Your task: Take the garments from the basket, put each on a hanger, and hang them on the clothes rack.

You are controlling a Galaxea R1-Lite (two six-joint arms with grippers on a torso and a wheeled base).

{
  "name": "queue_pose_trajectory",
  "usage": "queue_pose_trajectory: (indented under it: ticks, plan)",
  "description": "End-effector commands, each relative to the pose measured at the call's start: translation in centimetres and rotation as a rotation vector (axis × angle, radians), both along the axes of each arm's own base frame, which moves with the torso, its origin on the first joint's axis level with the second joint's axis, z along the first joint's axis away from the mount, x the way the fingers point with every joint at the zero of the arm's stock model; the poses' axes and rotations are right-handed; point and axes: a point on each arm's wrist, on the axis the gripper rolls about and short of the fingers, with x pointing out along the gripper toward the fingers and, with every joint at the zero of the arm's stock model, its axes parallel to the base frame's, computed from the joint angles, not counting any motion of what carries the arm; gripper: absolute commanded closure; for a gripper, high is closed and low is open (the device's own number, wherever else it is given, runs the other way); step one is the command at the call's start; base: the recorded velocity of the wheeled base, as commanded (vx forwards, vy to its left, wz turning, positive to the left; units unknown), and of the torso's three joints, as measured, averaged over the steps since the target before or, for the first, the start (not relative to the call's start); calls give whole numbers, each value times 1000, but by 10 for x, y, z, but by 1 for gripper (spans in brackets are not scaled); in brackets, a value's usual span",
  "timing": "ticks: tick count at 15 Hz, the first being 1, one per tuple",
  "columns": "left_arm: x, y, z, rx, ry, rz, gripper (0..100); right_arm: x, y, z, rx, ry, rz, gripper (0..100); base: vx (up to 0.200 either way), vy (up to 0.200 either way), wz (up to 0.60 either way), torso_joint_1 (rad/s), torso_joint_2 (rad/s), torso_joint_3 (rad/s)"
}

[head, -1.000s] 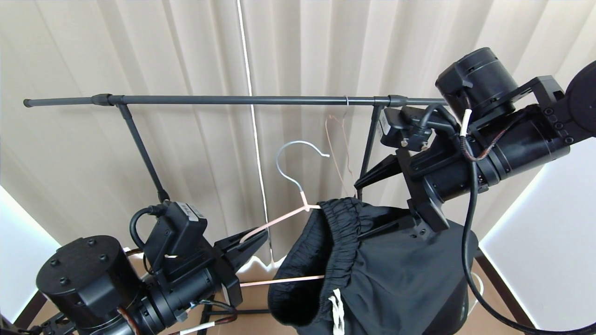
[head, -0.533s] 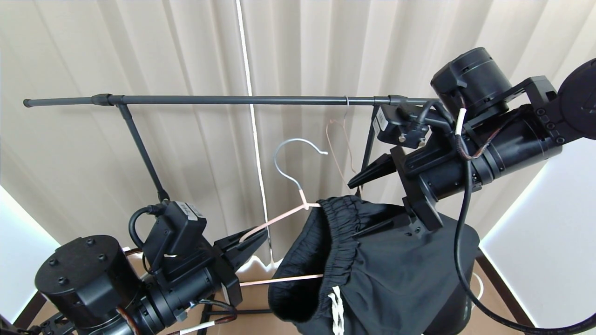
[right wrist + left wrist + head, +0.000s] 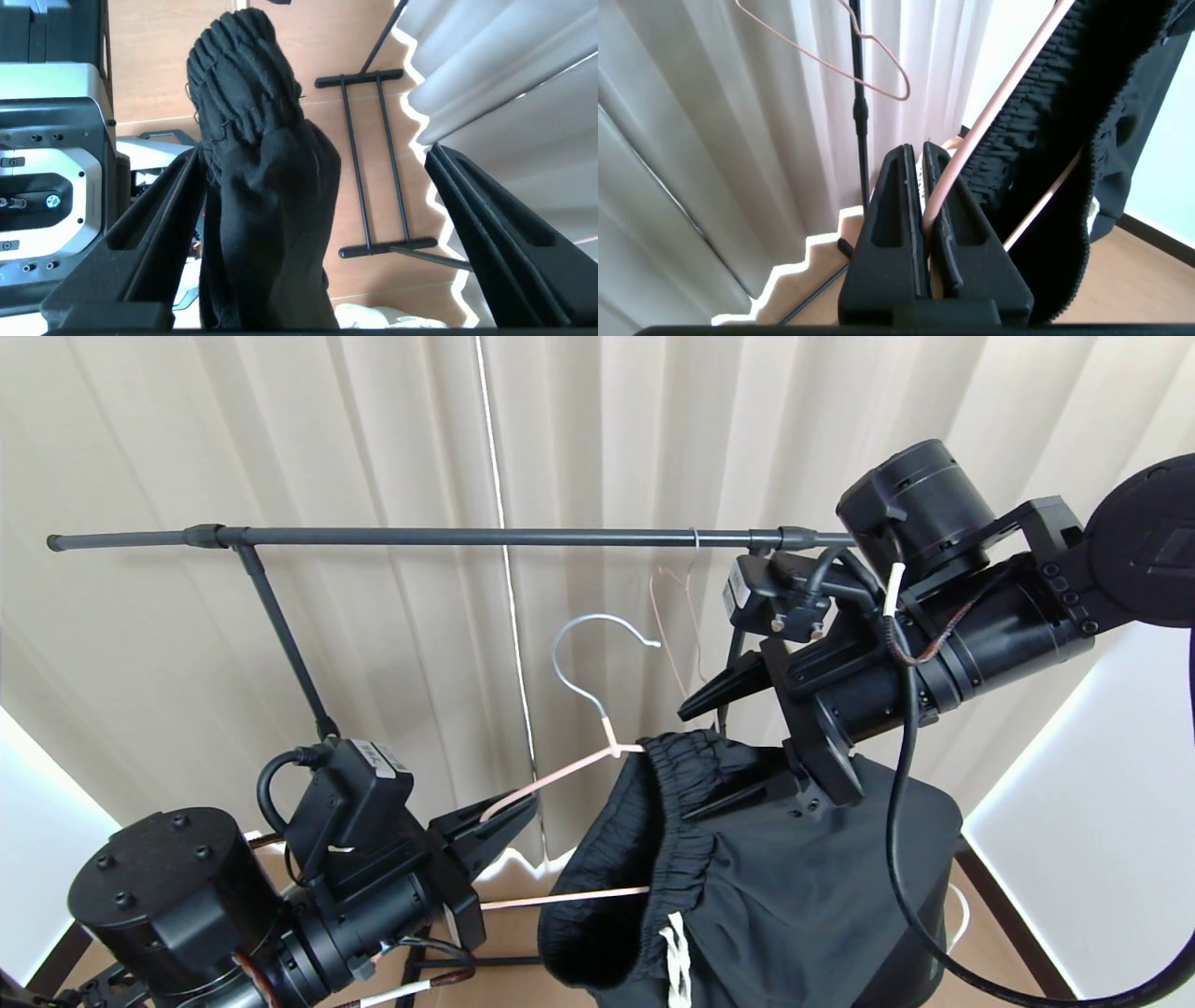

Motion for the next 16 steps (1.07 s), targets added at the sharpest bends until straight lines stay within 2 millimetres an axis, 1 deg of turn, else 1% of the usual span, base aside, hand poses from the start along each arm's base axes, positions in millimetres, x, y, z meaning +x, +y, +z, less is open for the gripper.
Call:
queue_pose_trajectory:
  ticks: [1, 4, 5, 16]
  plan:
    - [0, 0, 1, -2, -3, 0, 100, 2, 1, -1, -1, 1, 1, 0, 0, 0, 0, 0, 0, 0]
    - [0, 0, 1, -4, -5, 0, 100, 3, 2, -2, -3, 2, 0, 0, 0, 0, 0, 0, 0, 0]
    - [0, 0, 1, -4, -5, 0, 100, 4, 3, -2, -3, 3, 0, 100, 0, 0, 0, 0, 0, 0]
    - [0, 0, 1, -6, -1, 2, 100, -2, 2, 1, 1, -1, 11, 100, 0, 0, 0, 0, 0, 0]
